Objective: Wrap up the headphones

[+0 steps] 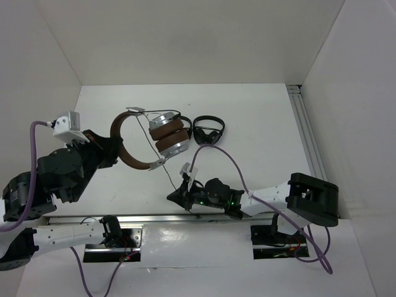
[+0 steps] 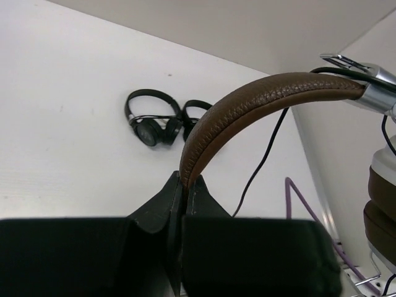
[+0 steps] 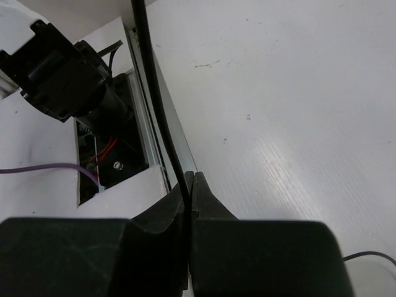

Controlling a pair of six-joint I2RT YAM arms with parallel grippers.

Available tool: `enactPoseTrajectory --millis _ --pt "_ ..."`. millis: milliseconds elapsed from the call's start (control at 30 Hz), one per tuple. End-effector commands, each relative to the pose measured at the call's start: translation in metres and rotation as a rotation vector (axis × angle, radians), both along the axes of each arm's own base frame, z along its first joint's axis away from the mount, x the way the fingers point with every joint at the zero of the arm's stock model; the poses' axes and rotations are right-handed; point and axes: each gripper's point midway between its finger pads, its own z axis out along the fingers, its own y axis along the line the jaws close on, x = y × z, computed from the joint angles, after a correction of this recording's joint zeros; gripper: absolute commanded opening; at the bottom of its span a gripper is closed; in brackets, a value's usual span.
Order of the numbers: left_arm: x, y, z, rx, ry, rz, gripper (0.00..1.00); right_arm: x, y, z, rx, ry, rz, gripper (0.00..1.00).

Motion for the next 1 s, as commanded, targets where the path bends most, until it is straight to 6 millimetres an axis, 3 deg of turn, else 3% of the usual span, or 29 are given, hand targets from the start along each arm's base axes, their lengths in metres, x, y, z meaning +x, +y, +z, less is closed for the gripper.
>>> enactPoseTrajectory --millis 0,133,167,267,300,367,400,467,500,567,600,633,800,967 --pt "0.005 0.023 0.017 -0.097 -0.02 0.146 0.0 -0.001 0.002 0.007 0.07 -0.02 -0.059 0.0" --pt "0.006 0.039 0.008 -0.07 0.004 0.239 0.0 -0.012 0.003 0.003 0.062 -0.024 -0.08 0.0" --pt "0.007 0.04 0.007 -0.078 0.011 0.26 0.0 -0.025 0.007 0.007 0.055 -0.037 -0.058 0.0" --pt "0.011 0.042 -0.005 -0.017 0.026 0.301 0.0 -0.034 0.013 0.019 0.036 -0.082 -0.085 0.0" --pt "0.012 0.044 -0.006 -0.016 0.024 0.324 0.0 -0.05 0.015 0.02 0.012 -0.095 -0.061 0.0" --pt "0.016 0.043 -0.012 0.023 0.031 0.345 0.0 -0.054 0.016 0.038 0.017 -0.139 -0.104 0.0" --pt "0.017 0.045 -0.015 0.032 0.035 0.36 0.0 -0.07 0.016 0.038 -0.008 -0.154 -0.081 0.0" --pt "0.018 0.047 -0.018 0.064 0.042 0.37 0.0 -0.075 0.014 0.06 0.006 -0.194 -0.119 0.0" --pt "0.02 0.044 -0.022 0.081 0.048 0.371 0.0 -0.088 0.013 0.059 -0.021 -0.212 -0.1 0.0" --pt "0.02 0.045 -0.025 0.102 0.048 0.377 0.0 -0.092 0.012 0.078 -0.02 -0.236 -0.144 0.0" --pt "0.021 0.044 -0.029 0.117 0.053 0.377 0.0 -0.102 0.011 0.075 -0.059 -0.265 -0.126 0.0" --pt "0.021 0.044 -0.033 0.143 0.057 0.374 0.0 -0.107 0.012 0.092 -0.038 -0.268 -0.131 0.0" --pt "0.031 0.027 -0.058 0.286 0.115 0.347 0.0 -0.113 0.009 0.108 -0.1 -0.333 -0.175 0.0" --pt "0.042 0.014 -0.092 0.449 0.204 0.299 0.0 -0.1 -0.005 0.119 -0.152 -0.385 -0.274 0.0"
